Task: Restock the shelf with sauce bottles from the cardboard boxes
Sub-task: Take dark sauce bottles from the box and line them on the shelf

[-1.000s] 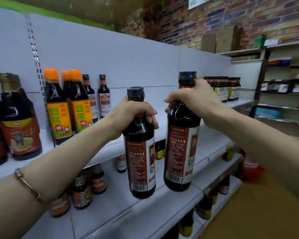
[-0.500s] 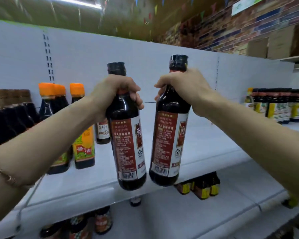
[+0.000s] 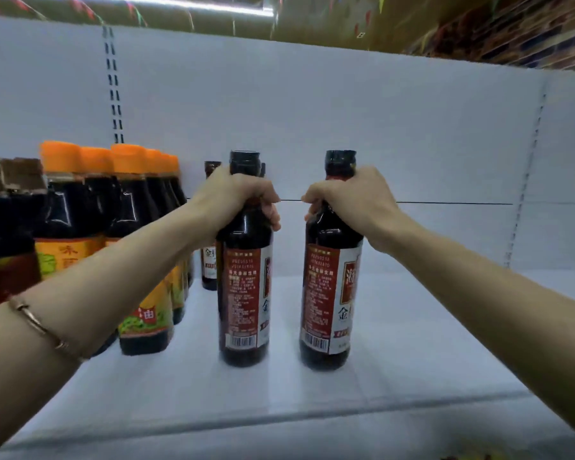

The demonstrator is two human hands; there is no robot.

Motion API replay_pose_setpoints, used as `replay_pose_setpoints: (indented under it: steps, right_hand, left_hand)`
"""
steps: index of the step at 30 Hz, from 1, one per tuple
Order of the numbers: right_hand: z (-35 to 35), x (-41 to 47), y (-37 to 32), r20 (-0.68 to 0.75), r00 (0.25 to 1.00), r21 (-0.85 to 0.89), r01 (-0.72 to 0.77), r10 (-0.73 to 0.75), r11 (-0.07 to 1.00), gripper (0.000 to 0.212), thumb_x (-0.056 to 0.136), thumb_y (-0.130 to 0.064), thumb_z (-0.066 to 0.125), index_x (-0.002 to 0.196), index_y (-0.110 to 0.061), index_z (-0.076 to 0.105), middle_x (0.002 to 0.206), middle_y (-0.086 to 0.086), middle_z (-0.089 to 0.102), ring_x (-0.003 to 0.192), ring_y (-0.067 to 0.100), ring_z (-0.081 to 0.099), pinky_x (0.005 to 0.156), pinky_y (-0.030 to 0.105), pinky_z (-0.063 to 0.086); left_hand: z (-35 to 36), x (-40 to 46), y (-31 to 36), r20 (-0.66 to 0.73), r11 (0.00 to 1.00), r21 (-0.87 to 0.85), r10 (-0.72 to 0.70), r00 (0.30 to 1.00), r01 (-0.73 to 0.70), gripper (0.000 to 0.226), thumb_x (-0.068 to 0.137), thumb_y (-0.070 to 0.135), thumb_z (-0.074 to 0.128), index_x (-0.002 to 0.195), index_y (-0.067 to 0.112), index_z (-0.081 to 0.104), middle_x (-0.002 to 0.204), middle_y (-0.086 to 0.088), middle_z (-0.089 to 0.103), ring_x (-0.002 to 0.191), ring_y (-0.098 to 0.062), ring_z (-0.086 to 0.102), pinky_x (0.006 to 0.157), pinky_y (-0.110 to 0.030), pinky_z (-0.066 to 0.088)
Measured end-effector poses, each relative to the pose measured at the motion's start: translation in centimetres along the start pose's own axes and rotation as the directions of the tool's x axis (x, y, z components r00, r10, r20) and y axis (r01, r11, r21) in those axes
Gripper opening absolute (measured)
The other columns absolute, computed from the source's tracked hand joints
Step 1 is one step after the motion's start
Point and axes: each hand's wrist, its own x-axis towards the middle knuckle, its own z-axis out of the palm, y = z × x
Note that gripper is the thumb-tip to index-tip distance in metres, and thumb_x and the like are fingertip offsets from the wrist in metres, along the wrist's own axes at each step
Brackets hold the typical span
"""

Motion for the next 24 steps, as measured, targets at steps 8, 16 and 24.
replay_pose_setpoints:
  steps: [8, 16, 24]
  right_hand:
    - [3.8, 5.7, 4.6, 0.03, 0.995, 0.001, 0.099, -0.099, 0.995, 0.038, 0.072, -0.041, 0.065, 0.068, -0.004, 0.07, 0.069, 0.002, 0.073, 0.07, 0.022, 0.07, 0.074, 0.045, 0.058]
    - [7.3, 9.3, 7.6, 0.062, 0.993, 0.145, 0.086, -0.096, 0.986, 0.046, 0.08, -0.051, 0.057, 0.073, -0.007, 0.069, 0.069, 0.0, 0.072, 0.071, 0.019, 0.068, 0.076, 0.043, 0.056]
    - [7.9, 9.1, 8.7, 0.014, 0.985, 0.207, 0.166, -0.172, 0.964, 0.037, 0.092, -0.044, 0.048, 0.062, -0.022, 0.042, 0.061, -0.006, 0.05, 0.061, 0.017, 0.048, 0.061, 0.035, 0.035]
  left_hand:
    - [0.8, 1.9, -1.5, -0.263, 0.966, 0.247, 0.142, 0.954, -0.076, 0.022, 0.081, 0.008, 0.056, 0.06, 0.011, 0.063, 0.069, -0.015, 0.07, 0.076, -0.035, 0.07, 0.088, -0.048, 0.053]
    - [0.7, 3.7, -3.1, -0.528, 0.78, 0.626, 0.421, 0.737, 0.003, 0.03, 0.083, 0.038, 0.069, 0.094, 0.011, 0.062, 0.083, 0.001, 0.067, 0.075, -0.005, 0.063, 0.069, -0.013, 0.05]
    - [-0.1, 4.9, -4.9, -0.588, 0.796, 0.606, 0.437, 0.681, 0.013, 0.048, 0.082, 0.05, 0.067, 0.116, 0.022, 0.047, 0.093, 0.011, 0.064, 0.091, -0.004, 0.064, 0.08, -0.021, 0.055]
